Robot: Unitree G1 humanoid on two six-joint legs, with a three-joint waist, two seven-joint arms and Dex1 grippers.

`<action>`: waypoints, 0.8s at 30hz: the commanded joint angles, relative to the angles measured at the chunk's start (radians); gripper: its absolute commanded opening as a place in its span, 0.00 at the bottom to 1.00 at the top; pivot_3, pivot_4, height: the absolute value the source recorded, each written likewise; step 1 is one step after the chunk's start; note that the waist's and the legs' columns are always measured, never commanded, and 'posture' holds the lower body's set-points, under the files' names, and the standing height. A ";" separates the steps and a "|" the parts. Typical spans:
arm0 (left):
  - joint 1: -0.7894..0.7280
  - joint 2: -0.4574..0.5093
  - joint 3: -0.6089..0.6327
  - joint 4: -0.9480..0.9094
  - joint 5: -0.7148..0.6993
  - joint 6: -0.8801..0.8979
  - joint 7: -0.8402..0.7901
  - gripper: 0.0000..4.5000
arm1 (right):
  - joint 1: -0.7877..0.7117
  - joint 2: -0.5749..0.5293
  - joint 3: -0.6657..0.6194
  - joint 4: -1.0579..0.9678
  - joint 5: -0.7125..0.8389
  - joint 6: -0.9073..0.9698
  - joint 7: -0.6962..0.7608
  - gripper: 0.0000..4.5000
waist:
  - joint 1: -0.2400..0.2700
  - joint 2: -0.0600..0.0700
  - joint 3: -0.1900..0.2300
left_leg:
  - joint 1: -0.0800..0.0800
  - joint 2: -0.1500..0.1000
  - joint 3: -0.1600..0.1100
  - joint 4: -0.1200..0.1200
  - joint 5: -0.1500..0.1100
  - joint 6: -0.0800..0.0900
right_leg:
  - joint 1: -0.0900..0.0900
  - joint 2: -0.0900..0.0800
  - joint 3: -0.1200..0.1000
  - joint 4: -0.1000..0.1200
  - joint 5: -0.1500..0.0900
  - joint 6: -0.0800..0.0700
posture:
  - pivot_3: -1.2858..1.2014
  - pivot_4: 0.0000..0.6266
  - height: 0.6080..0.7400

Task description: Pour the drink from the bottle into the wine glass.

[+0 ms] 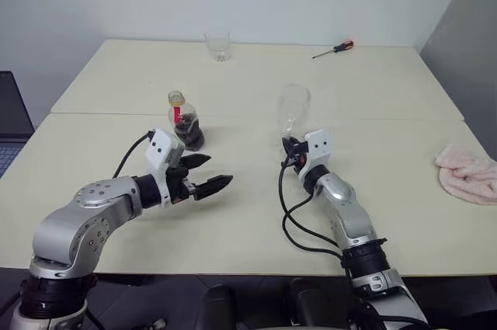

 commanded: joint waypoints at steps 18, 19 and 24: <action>-0.027 -0.002 -0.008 0.022 0.044 -0.058 -0.012 1.00 | -0.014 -0.017 0.026 0.005 -0.026 0.056 0.040 0.19 | -0.001 0.000 0.000 | 0.001 0.000 0.000 0.000 0.000 0.000 | 0.000 0.000 0.000 0.000 0.000 0.000 | 0.52 0.24 1.00; -0.027 -0.003 -0.009 0.023 0.046 -0.059 -0.011 1.00 | -0.015 -0.017 0.025 0.004 -0.026 0.057 0.040 0.24 | -0.001 0.000 0.000 | 0.001 0.000 0.000 0.000 0.000 0.000 | 0.000 0.000 0.000 0.000 0.000 0.000 | 0.52 0.24 1.00; -0.030 -0.008 -0.013 0.026 0.050 -0.064 -0.014 1.00 | -0.020 -0.019 0.022 0.006 -0.027 0.059 0.041 0.60 | 0.000 0.000 0.000 | 0.000 0.000 0.001 0.000 0.000 0.000 | -0.001 0.000 0.000 0.000 0.000 0.000 | 0.52 0.24 1.00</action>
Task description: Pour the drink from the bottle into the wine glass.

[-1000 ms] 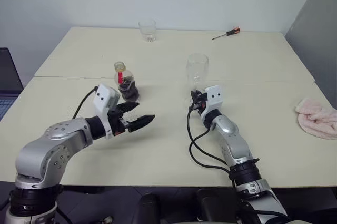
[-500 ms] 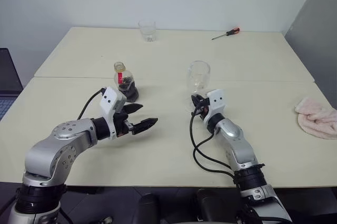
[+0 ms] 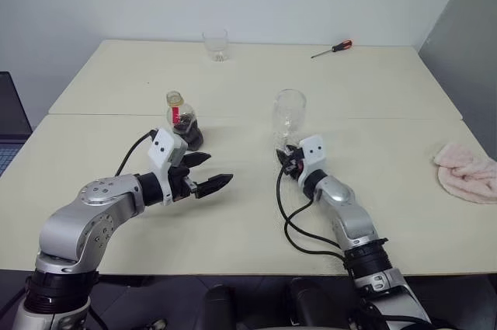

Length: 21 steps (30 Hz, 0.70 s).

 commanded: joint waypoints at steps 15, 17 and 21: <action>0.078 -0.058 0.113 0.004 -0.058 -0.048 -0.006 1.00 | 0.108 -0.150 -0.032 -0.335 0.062 0.171 0.106 0.99 | 0.001 0.000 0.000 | -0.001 0.000 0.000 0.000 0.000 0.000 | 0.000 0.000 0.000 0.000 0.000 0.000 | 0.52 0.24 1.00; 0.137 -0.067 0.125 0.015 -0.034 -0.090 -0.015 1.00 | 0.140 -0.216 -0.027 -0.397 0.054 0.187 0.146 0.99 | 0.000 0.000 0.000 | -0.001 0.000 0.000 0.000 0.000 0.000 | 0.000 0.000 0.000 0.000 0.000 0.000 | 0.52 0.24 1.00; 0.195 -0.115 0.164 0.080 0.018 -0.213 0.008 1.00 | 0.206 -0.341 -0.087 -0.554 0.162 0.291 0.254 0.99 | 0.004 0.000 0.000 | 0.000 0.000 0.000 0.000 0.000 0.000 | 0.000 -0.001 0.000 0.000 0.000 0.000 | 0.52 0.24 1.00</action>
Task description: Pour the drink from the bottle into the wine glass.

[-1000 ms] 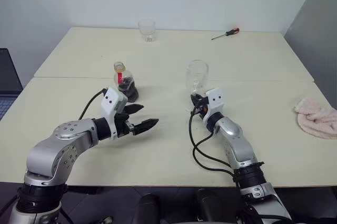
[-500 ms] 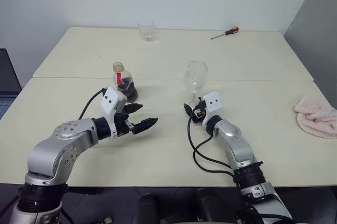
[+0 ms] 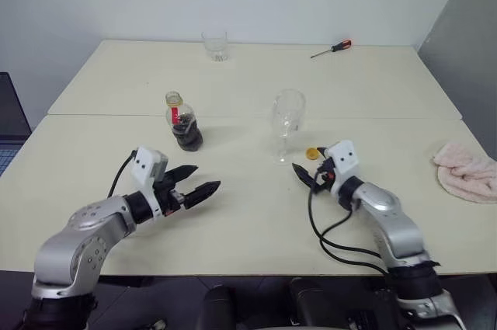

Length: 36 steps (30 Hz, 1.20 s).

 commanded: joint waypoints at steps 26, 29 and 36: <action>-0.160 -0.208 0.003 0.184 0.308 -0.299 0.352 1.00 | -0.252 -0.616 -0.394 -0.334 0.678 0.463 0.361 0.99 | 0.023 -0.010 0.008 | 0.001 -0.001 0.003 0.001 0.000 0.000 | 0.005 -0.002 -0.002 -0.002 -0.001 0.000 | 0.52 0.24 1.00; -0.195 -0.238 -0.017 0.185 0.331 -0.298 0.388 1.00 | -0.269 -0.595 -0.359 -0.354 0.694 0.468 0.337 0.99 | 0.022 -0.011 0.009 | 0.003 -0.001 0.003 0.002 0.000 0.000 | 0.006 -0.002 -0.001 -0.002 0.000 0.002 | 0.52 0.24 1.00; -0.266 -0.259 -0.053 0.257 0.384 -0.324 0.416 1.00 | -0.281 -0.605 -0.343 -0.362 0.707 0.465 0.323 0.99 | 0.022 -0.011 0.009 | 0.002 -0.002 0.003 0.002 0.000 0.000 | 0.006 -0.001 -0.002 -0.002 0.000 0.002 | 0.52 0.24 1.00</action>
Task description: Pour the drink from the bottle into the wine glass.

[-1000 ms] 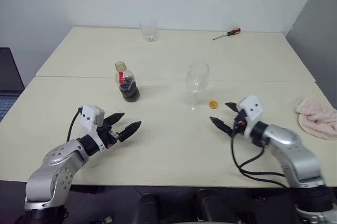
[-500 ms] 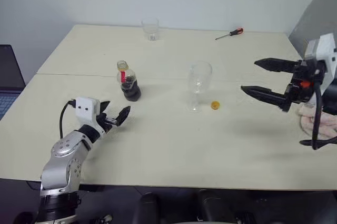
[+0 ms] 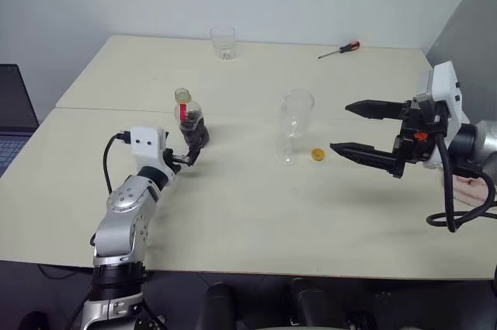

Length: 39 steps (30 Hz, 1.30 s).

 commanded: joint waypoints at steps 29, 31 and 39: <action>-0.286 -0.050 -0.075 0.405 0.138 -0.212 0.039 0.96 | -0.014 -0.031 0.011 -0.057 0.014 0.001 -0.068 1.00 | 0.001 0.000 0.000 | 0.000 0.000 -0.001 0.000 0.000 0.000 | 0.002 0.000 -0.002 0.000 0.000 0.000 | 0.52 0.24 1.00; -0.287 -0.051 -0.077 0.408 0.139 -0.218 0.034 0.86 | -0.012 -0.033 0.009 -0.058 0.014 0.001 -0.071 1.00 | 0.001 0.000 0.000 | 0.001 0.000 -0.001 0.000 0.000 0.000 | 0.002 0.000 -0.002 0.000 0.000 0.000 | 0.52 0.24 1.00; -0.293 -0.051 -0.086 0.413 0.147 -0.225 0.026 0.51 | -0.006 -0.038 0.005 -0.060 0.013 0.002 -0.078 1.00 | 0.001 0.000 0.000 | 0.001 0.000 -0.001 0.000 0.000 0.000 | 0.002 0.000 -0.002 0.000 0.000 0.000 | 0.52 0.24 1.00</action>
